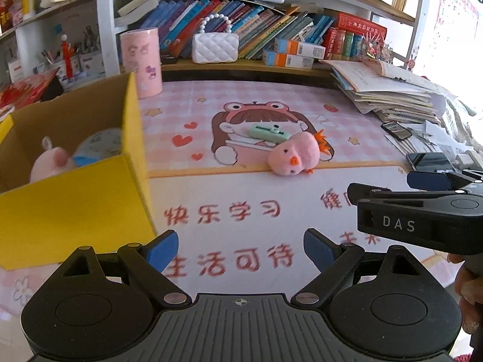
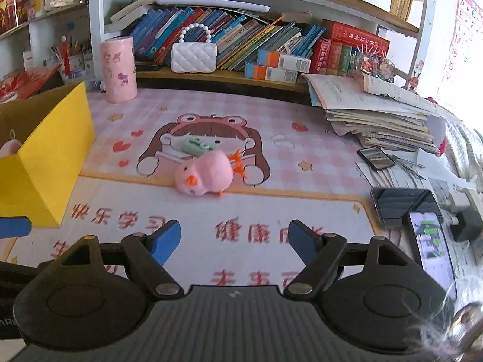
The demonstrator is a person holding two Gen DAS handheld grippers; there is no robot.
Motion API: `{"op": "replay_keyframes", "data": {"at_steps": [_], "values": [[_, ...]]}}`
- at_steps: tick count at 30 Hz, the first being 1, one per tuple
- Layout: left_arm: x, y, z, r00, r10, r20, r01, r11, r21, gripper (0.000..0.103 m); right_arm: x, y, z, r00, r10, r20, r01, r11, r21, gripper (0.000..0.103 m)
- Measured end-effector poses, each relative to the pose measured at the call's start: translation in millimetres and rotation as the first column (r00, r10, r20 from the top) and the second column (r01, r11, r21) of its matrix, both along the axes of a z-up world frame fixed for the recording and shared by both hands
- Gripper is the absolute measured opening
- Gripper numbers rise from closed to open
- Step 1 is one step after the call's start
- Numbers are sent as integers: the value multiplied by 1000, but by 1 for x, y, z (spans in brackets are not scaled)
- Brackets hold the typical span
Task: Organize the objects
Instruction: 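Grasp the pink antlered pig plush with the left gripper while the right grasps the green clip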
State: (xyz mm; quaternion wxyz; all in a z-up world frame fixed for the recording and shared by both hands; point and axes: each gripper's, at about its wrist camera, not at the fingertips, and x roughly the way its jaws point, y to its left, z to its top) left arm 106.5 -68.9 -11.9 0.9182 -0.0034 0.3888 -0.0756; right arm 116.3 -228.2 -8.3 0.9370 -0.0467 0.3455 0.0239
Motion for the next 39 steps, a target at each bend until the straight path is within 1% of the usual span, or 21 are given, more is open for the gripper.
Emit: {"op": "replay_keyframes", "data": {"at_steps": [7, 14, 22, 26, 28, 31, 32, 33, 34, 35, 37, 38, 39], "values": [[30, -25, -2, 1000, 8, 6, -8, 999, 39, 91, 29, -30, 0, 1000, -16, 12, 16, 999, 34, 77], [71, -56, -8, 999, -38, 33, 34, 993, 116, 91, 50, -59, 2, 998, -52, 22, 51, 997, 64, 77], [115, -98, -26, 993, -114, 29, 109, 983, 146, 91, 61, -87, 5, 994, -99, 37, 96, 993, 62, 78], [129, -112, -36, 990, -138, 30, 131, 977, 169, 87, 61, -103, 5, 990, -134, 35, 132, 990, 57, 78], [136, -117, -41, 990, -138, 35, 128, 972, 195, 87, 61, -110, 5, 988, -150, 28, 148, 987, 57, 78], [145, -126, -51, 990, -139, 32, 126, 958, 258, 80, 60, -118, 3, 985, -173, 19, 172, 983, 58, 78], [147, -128, -55, 989, -142, 25, 130, 953, 274, 76, 59, -120, 3, 984, -178, 17, 177, 983, 58, 78], [149, -130, -58, 989, -147, 18, 136, 948, 287, 70, 59, -121, 2, 983, -182, 16, 180, 982, 59, 78], [150, -130, -60, 988, -151, 23, 138, 944, 299, 67, 59, -122, 2, 983, -184, 17, 182, 981, 60, 78], [148, -130, -60, 987, -156, 35, 138, 942, 306, 62, 59, -123, 2, 983, -184, 16, 183, 981, 61, 78], [146, -125, -58, 986, -163, 39, 145, 946, 291, 59, 59, -123, 2, 983, -181, 16, 180, 982, 62, 78], [143, -120, -54, 987, -155, 48, 137, 953, 269, 51, 60, -122, 2, 984, -177, 16, 176, 982, 65, 78], [141, -115, -50, 988, -144, 52, 126, 960, 249, 45, 61, -121, 2, 985, -171, 16, 170, 983, 69, 78]]}}
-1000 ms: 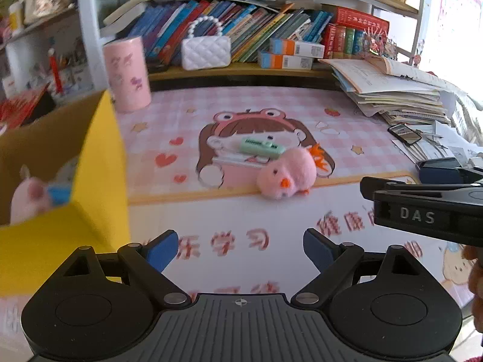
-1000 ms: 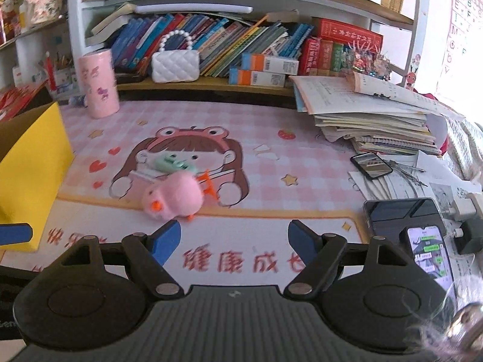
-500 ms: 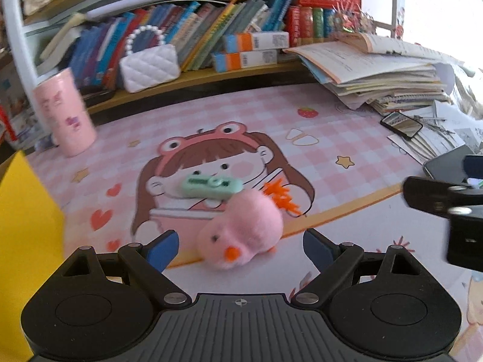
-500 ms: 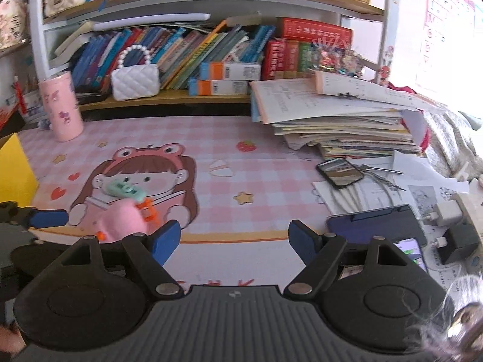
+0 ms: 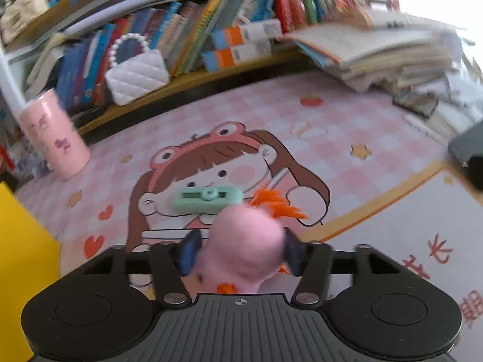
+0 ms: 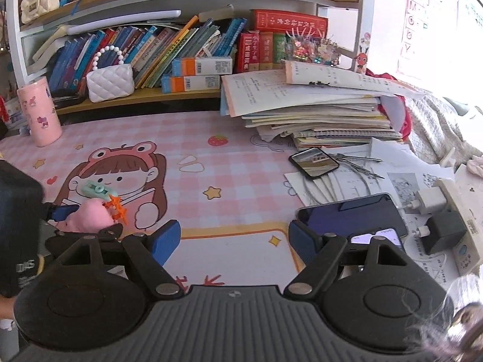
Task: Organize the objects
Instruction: 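Grasp the pink antlered pig plush with the left gripper while the right grasps the green clip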
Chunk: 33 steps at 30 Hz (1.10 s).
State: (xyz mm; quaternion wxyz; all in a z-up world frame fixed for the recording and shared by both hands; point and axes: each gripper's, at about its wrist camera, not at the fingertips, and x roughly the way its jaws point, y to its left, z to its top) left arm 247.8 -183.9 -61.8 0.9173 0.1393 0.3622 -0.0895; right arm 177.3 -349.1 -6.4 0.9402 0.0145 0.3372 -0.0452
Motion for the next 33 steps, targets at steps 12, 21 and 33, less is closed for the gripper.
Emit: {"op": "replay_keyframes", "data": {"at_steps": [12, 21, 33], "values": [[-73, 104, 47, 980, 170, -107, -196, 923, -331, 45, 54, 61, -18, 948, 317, 21, -318, 948, 20, 74], [-113, 139, 69, 952, 293, -88, -305, 891, -335, 45, 125, 129, -52, 841, 539, -35, -540, 839, -65, 49], [-138, 154, 81, 943, 326, -70, -327, 865, -382, 45, 158, 141, -71, 813, 574, -96, -572, 819, 44, 23]]}}
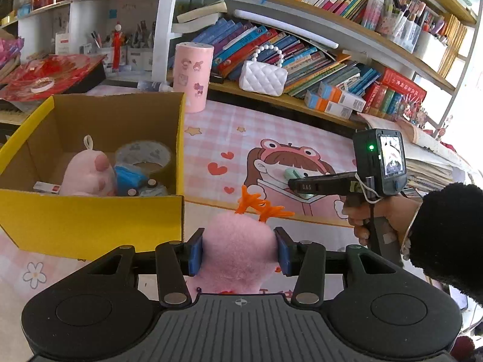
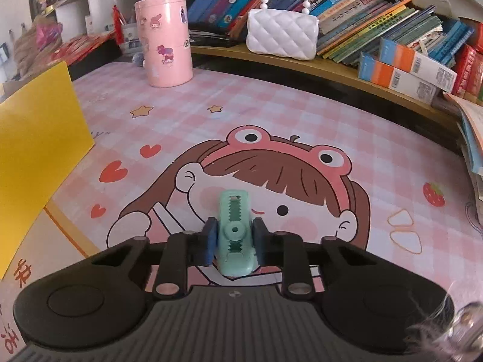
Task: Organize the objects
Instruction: 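Grasp the pink antlered pig plush with the left gripper while the right grasps the green clip, then carry the pig plush and green clip in both grippers over the yellow box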
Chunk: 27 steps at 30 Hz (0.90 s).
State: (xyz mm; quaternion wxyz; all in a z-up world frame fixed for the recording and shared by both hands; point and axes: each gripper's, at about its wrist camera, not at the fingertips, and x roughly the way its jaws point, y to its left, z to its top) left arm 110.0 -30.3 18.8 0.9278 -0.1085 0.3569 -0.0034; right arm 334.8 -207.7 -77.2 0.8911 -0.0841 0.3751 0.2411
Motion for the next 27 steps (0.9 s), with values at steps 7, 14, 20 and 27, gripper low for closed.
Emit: {"op": "replay_keyframes", "data": {"at_steps": [7, 14, 20, 27], "values": [[-6, 6, 1, 999, -21, 27, 22, 1000, -18, 45, -33, 2, 17, 999, -46, 7, 46, 998, 32, 23], [-18, 17, 1, 998, -35, 57, 38, 998, -51, 45, -96, 2, 53, 986, -155, -62, 160, 983, 86, 23], [-33, 43, -1, 997, -4, 73, 13, 993, -115, 45, -157, 20, 84, 983, -148, -106, 165, 972, 167, 23], [-57, 78, -8, 998, 19, 60, -9, 987, -161, 45, -220, 57, 99, 992, -123, 9, 121, 986, 116, 23]]}}
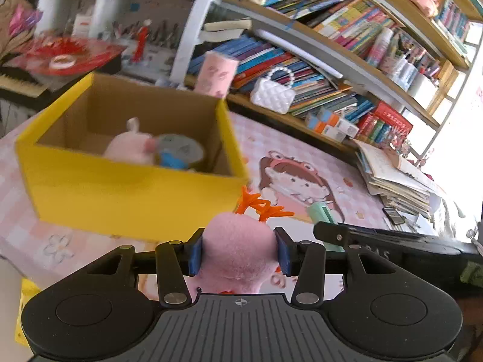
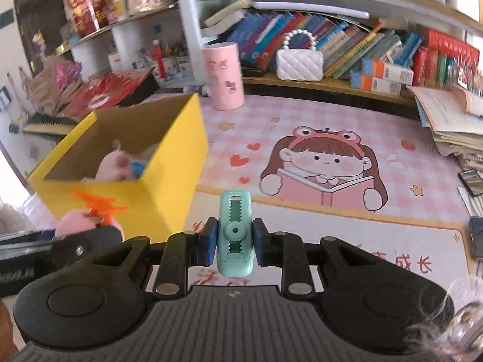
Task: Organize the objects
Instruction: 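Carry the pig plush and green clip in both grippers over the yellow box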
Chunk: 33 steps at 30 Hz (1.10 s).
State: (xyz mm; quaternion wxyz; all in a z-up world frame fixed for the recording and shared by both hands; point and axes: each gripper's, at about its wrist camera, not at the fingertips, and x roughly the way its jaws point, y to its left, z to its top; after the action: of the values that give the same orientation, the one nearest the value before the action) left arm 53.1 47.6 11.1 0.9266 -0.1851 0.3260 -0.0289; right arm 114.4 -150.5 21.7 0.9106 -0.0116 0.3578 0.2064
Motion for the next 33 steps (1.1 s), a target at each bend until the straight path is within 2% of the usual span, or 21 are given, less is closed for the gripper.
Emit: {"op": "replay_keyframes", "data": {"at_steps": [4, 10, 23, 33], "values": [[-18, 24, -4, 998, 41, -42, -40, 999, 5, 45, -23, 21, -1, 1000, -2, -12, 2, 1000, -16, 23], [-47, 56, -5, 996, 67, -65, -65, 997, 42, 45, -60, 57, -9, 999, 16, -49, -18, 999, -40, 23], [-99, 103, 0, 996, 73, -42, -69, 994, 86, 45, -117, 116, -12, 997, 56, -51, -58, 998, -38, 23], [-106, 115, 5, 999, 53, -5, -53, 996, 67, 45, -132, 133, -1, 998, 56, -17, -57, 997, -57, 23]]}}
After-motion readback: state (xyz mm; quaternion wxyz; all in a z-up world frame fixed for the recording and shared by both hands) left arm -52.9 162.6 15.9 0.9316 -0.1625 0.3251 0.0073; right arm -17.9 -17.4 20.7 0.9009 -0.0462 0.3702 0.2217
